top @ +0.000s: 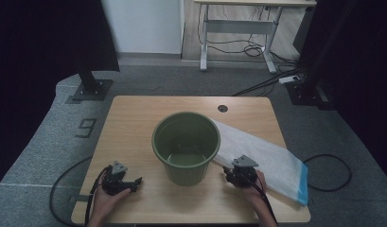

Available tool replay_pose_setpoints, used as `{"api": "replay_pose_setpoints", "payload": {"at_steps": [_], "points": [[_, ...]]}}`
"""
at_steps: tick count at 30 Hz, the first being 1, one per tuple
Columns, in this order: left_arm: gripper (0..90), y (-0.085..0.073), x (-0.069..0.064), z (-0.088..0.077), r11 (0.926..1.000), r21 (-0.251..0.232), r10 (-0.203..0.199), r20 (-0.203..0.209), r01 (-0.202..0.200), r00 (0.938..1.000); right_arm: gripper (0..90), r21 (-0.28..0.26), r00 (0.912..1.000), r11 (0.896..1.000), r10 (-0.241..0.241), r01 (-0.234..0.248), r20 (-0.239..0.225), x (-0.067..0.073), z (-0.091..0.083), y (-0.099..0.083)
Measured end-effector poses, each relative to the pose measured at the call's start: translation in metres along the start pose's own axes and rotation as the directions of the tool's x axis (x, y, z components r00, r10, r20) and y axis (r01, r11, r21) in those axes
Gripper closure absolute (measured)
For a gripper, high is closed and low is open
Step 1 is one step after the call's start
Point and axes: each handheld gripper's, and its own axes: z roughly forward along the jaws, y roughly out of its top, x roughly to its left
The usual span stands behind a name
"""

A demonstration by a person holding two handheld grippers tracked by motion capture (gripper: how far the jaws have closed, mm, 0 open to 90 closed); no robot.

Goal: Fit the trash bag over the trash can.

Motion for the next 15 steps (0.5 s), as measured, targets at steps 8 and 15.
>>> {"api": "replay_pose_setpoints", "payload": {"at_steps": [8,15], "points": [[13.7,0.001,0.001,0.001,1.0000,0.001,-0.002,-0.001,0.002,1.0000,41.5,0.011,0.9997,1.000,0.018,-0.018,-0.016,0.011,0.026,0.019],[13.7,0.002,0.002,0.002,1.0000,0.001,-0.004,-0.005,0.004,1.0000,44.2,0.041,0.9994,0.999,0.036,-0.036,0.001,0.009,0.036,0.012]]}}
